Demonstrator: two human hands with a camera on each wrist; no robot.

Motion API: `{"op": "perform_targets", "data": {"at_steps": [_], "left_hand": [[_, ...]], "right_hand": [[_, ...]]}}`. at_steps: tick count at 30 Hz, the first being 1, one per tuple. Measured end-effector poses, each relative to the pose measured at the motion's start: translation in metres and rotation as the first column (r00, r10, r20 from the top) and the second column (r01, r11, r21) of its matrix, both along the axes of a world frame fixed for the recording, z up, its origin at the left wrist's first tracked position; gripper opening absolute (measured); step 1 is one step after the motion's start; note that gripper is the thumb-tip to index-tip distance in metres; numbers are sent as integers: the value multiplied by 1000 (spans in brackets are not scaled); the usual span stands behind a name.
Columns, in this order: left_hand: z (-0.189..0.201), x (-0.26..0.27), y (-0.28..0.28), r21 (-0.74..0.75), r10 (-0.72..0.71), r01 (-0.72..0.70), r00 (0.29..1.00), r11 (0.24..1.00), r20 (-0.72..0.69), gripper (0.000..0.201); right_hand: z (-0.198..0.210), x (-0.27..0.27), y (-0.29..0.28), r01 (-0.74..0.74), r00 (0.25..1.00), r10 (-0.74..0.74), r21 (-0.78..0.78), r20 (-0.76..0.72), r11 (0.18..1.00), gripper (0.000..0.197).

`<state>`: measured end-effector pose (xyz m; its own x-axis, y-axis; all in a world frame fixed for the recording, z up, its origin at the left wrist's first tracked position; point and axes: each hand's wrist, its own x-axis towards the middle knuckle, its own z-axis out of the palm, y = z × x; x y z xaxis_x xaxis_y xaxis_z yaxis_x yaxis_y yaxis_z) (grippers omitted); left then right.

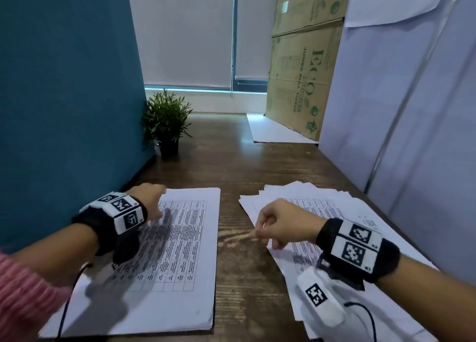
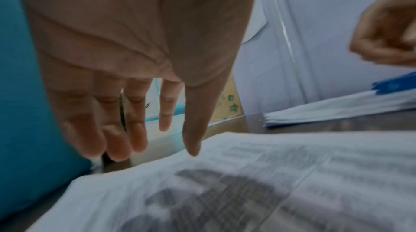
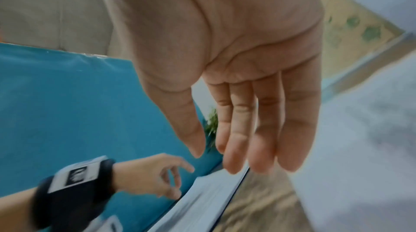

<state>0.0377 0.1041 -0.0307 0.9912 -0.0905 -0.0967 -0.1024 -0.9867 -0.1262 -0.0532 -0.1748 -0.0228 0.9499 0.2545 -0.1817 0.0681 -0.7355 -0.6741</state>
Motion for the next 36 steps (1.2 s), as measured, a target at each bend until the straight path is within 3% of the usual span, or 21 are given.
{"op": "perform_targets", "data": {"at_steps": [5,8,11,13,16,20,25,27,28,30,31,33,36], "left_hand": [[18,-19,-66,-94,-306,316,946,944,105,41],[22,-41,-108,-161,-537,548,836,820,110,40],[12,-58,-143,-153,-714,707,700,690,17,45],[2,-64,-161,-143,-776,764,629,628,-46,46],[-9,-68,-180,-144,-802,790,580,597,-143,49],[-18,-76,-196,-71,-780,797,562,599,-275,57],[-26,-87,-199,-4,-800,842,512,540,-314,59],[-26,-96,-198,11,-813,859,489,512,-315,60],[-25,-101,-197,12,-824,869,473,495,-312,61],[-25,-112,-197,12,-848,892,434,453,-305,61],[-24,-118,-197,5,-860,901,415,433,-298,61],[-25,-129,-196,-19,-886,918,377,396,-268,60],[-23,-141,-196,-69,-910,929,339,364,-239,58]], "right_hand": [[21,9,-63,190,952,-136,-178,275,966,16],[22,9,-97,240,958,-186,-254,219,937,16],[18,-4,-118,248,967,-196,-441,161,863,34],[10,-14,-128,213,977,-175,-581,121,786,52],[-6,-25,-140,160,983,-178,-655,39,739,67],[-14,-30,-149,174,980,-198,-615,30,769,64],[-5,-22,-153,208,970,-242,-505,-2,838,55],[-3,-17,-149,275,951,-308,-349,-42,896,44],[-4,-14,-146,334,929,-358,-200,-96,921,35],[-5,-11,-138,421,894,-392,104,-217,901,21],[-5,-10,-134,426,895,-383,182,-231,886,19],[-6,-9,-124,393,914,-360,184,-186,901,24],[-9,-6,-109,305,950,-306,-23,-68,952,31]]}}
